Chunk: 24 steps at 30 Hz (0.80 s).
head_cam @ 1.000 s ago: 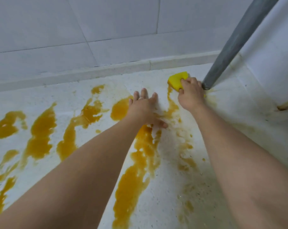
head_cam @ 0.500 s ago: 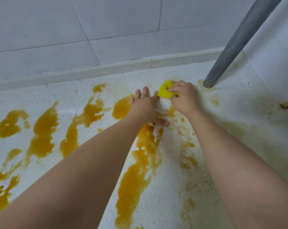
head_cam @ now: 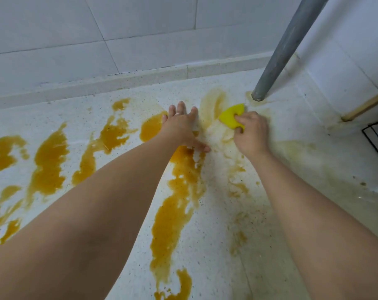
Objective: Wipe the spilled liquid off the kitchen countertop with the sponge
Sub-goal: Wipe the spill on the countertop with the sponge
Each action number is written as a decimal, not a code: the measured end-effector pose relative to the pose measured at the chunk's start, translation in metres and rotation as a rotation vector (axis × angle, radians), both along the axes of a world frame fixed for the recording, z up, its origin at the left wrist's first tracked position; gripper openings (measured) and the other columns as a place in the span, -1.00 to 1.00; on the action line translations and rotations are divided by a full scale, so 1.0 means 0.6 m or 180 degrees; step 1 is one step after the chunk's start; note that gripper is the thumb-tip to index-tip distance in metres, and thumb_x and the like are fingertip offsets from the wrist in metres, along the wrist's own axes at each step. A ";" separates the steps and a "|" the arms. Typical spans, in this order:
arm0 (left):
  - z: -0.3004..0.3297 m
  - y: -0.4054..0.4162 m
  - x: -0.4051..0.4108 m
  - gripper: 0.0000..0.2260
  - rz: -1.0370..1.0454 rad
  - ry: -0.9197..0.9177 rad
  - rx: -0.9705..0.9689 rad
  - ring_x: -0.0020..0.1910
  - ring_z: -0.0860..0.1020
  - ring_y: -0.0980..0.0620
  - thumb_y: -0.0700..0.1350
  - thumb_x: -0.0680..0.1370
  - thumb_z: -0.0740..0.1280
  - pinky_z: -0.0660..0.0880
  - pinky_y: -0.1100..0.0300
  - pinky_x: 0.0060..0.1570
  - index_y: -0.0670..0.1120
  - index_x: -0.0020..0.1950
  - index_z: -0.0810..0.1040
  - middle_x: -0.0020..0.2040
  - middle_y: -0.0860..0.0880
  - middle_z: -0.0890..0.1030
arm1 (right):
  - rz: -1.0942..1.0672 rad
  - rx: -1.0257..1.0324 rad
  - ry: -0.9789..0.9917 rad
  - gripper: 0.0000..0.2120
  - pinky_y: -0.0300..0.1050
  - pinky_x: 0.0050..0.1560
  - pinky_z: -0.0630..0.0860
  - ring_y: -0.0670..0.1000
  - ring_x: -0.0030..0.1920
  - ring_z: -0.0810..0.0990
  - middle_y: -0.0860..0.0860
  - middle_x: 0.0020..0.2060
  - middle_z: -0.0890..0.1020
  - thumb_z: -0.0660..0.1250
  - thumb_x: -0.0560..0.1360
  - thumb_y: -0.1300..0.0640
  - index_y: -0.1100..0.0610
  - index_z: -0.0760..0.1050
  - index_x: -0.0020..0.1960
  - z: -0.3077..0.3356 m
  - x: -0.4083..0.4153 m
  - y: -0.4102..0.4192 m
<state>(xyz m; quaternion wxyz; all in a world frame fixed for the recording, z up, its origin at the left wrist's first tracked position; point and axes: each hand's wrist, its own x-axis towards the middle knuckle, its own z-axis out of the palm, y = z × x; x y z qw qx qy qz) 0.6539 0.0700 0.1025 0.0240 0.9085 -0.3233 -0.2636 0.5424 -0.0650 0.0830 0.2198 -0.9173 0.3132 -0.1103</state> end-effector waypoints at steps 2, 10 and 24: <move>-0.003 -0.002 -0.001 0.11 -0.0011 -0.0029 0.0029 0.51 -0.21 -0.23 0.32 0.24 0.46 -0.14 -0.15 0.46 0.03 0.56 -0.14 0.55 -0.15 -0.20 | 0.0327 0.0187 -0.0070 -0.72 -0.10 0.16 0.38 0.17 0.09 0.51 0.17 0.05 0.58 0.29 0.38 0.33 0.23 0.61 0.06 -0.006 -0.002 0.032; -0.005 -0.002 0.000 0.11 -0.0019 -0.0027 0.0043 0.51 -0.24 -0.23 0.32 0.25 0.45 -0.17 -0.15 0.45 0.03 0.56 -0.16 0.55 -0.15 -0.24 | 0.0082 0.0002 0.0057 -0.70 -0.13 0.15 0.27 0.16 0.13 0.45 0.09 0.07 0.57 0.29 0.41 0.24 0.10 0.60 0.11 -0.005 -0.022 0.031; 0.006 -0.003 -0.075 0.03 -0.0137 -0.0056 -0.0223 0.54 -0.15 -0.12 0.27 0.31 0.45 -0.07 -0.03 0.49 -0.09 0.56 -0.03 0.56 -0.11 -0.14 | -0.0647 0.0145 0.0149 -0.75 -0.07 0.11 0.35 0.20 0.12 0.46 0.21 0.04 0.52 0.24 0.42 0.27 0.22 0.54 0.07 0.002 -0.121 0.034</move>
